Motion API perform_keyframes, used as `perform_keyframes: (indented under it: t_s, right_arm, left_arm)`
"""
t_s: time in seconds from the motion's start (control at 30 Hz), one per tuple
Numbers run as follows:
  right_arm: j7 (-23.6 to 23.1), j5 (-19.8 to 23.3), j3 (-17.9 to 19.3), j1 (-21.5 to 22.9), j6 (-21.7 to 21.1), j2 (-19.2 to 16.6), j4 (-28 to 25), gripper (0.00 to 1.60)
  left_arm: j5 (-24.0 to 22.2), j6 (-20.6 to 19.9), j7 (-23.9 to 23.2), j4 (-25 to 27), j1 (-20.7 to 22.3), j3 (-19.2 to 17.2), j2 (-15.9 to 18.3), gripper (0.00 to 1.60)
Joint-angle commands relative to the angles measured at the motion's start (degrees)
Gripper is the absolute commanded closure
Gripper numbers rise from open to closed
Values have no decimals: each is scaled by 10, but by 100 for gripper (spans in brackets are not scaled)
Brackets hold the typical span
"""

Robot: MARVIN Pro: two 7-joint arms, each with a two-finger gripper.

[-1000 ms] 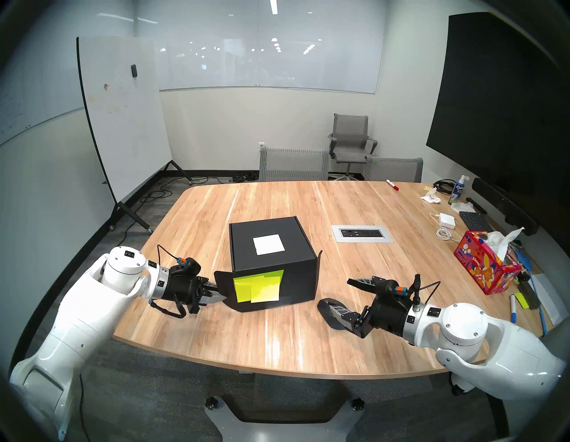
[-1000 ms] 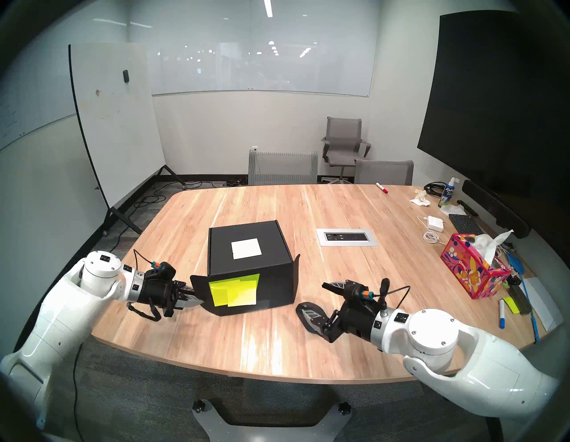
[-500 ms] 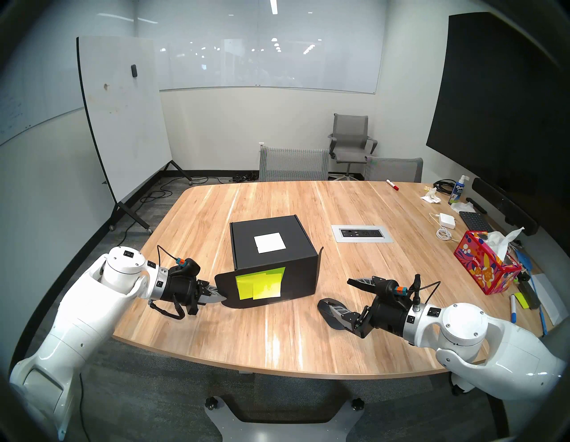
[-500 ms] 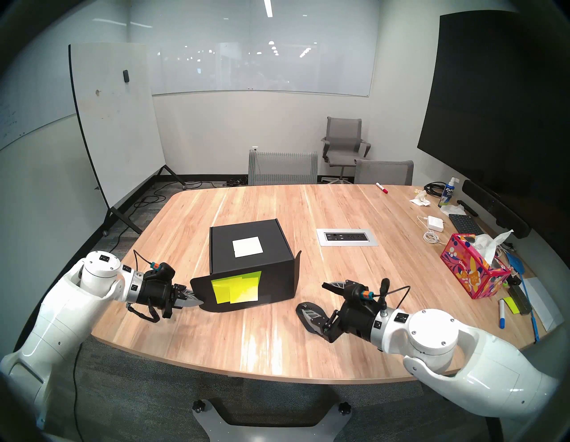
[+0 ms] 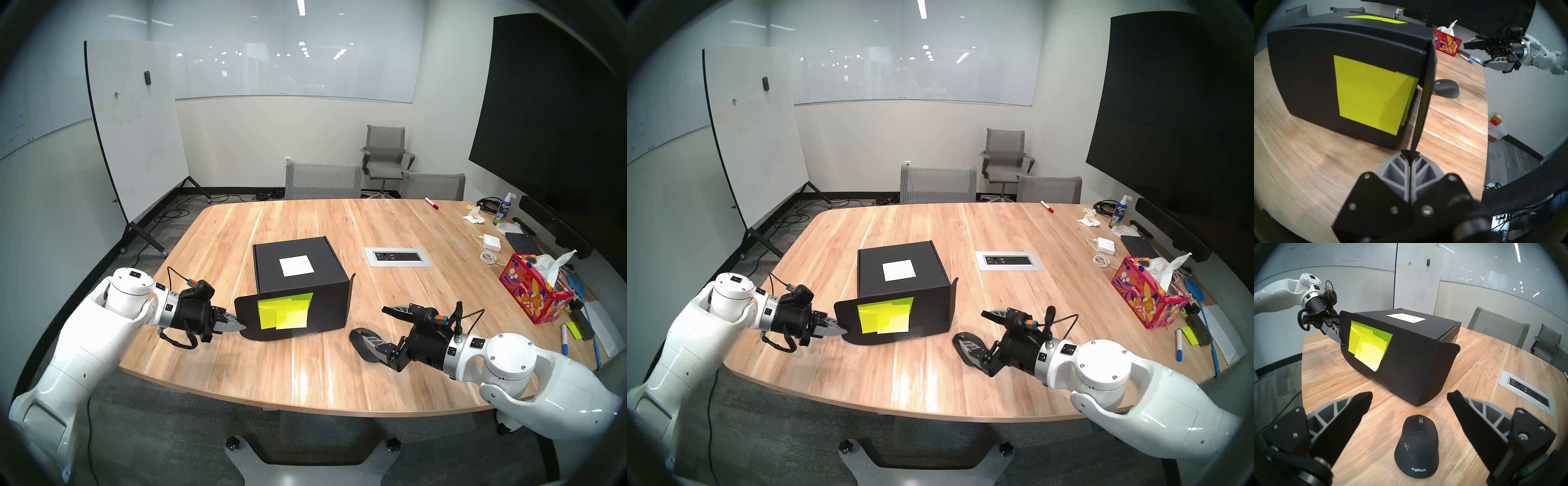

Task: Open the box and place the mouse inside

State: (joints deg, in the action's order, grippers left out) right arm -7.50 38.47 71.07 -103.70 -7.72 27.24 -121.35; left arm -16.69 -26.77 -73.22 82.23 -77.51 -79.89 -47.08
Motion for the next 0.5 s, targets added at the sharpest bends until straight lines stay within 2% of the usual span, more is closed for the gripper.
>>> perform_keyframes:
  t_s: [0.0, 0.47]
  right_arm:
    - [-1, -1, 2, 4, 5, 1, -9, 0]
    - [-1, -1, 2, 4, 5, 1, -9, 0]
  left_arm:
    - [-25, -29, -12, 22, -2, -22, 7, 160]
    - [-55, -72, -16, 48, -10, -48, 11, 160]
